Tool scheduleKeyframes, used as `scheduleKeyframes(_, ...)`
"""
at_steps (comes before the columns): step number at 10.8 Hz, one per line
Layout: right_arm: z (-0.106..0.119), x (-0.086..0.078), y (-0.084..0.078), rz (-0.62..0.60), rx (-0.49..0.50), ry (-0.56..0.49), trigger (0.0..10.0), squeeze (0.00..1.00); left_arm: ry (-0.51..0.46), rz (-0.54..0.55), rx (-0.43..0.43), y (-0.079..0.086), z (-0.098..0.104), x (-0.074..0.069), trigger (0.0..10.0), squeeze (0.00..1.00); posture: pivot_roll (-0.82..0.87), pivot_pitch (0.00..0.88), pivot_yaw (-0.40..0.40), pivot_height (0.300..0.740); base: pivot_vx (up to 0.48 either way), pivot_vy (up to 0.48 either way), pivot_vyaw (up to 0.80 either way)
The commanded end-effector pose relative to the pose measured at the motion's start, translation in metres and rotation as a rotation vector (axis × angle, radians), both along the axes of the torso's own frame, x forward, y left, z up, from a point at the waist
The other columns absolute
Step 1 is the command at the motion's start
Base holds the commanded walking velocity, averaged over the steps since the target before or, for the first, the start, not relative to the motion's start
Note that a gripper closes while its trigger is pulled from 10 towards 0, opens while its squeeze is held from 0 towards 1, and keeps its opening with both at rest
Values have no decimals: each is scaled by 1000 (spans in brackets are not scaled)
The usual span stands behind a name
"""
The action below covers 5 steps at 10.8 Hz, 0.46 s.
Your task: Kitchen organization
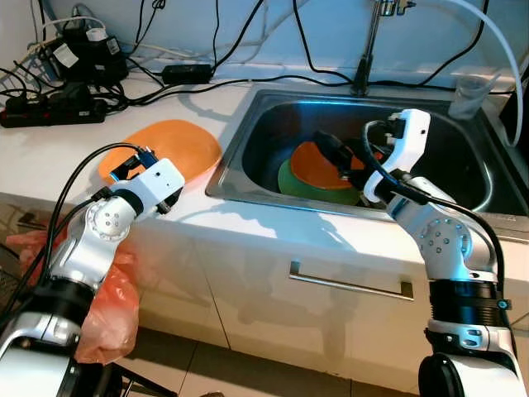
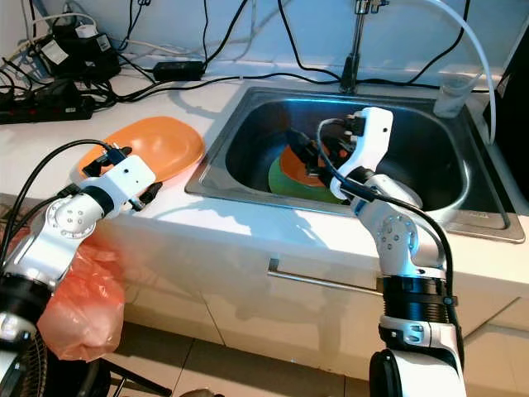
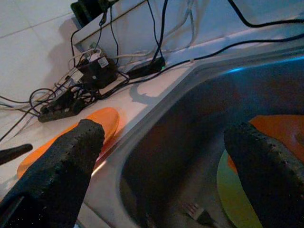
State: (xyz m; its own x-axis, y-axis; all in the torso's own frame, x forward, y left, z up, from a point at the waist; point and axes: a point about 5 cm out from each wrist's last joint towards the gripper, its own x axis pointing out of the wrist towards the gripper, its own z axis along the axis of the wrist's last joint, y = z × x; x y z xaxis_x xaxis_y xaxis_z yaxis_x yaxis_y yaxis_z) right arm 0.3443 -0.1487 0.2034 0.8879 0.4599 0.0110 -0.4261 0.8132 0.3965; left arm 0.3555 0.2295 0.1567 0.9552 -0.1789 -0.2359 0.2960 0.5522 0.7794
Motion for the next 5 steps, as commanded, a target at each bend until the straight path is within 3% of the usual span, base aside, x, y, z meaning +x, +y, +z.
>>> scheduleKeyframes(1, 4, -3, 1, 5, 5, -8, 10000, 0, 70, 31, 52, 11, -14, -3, 10000, 0, 83, 0, 63, 740, 0, 0, 0)
scheduleKeyframes(2, 4, -4, 0, 4, 4, -4, 10000, 0, 88, 28, 110, 15, -17, -1, 10000, 0, 79, 0, 63, 740, 0, 0, 0)
scheduleKeyframes(4, 5, -5, -1, 1, -1, 1, 10000, 0, 120, 6, 131, 16, -20, 2, 10000, 0, 73, 0, 63, 740, 0, 0, 0)
scheduleKeyframes(5, 6, -5, -2, -3, -1, 2, 10000, 0, 122, -10, 163, 16, -20, 4, 6745, 0, 72, 0, 64, 740, 0, 0, 0)
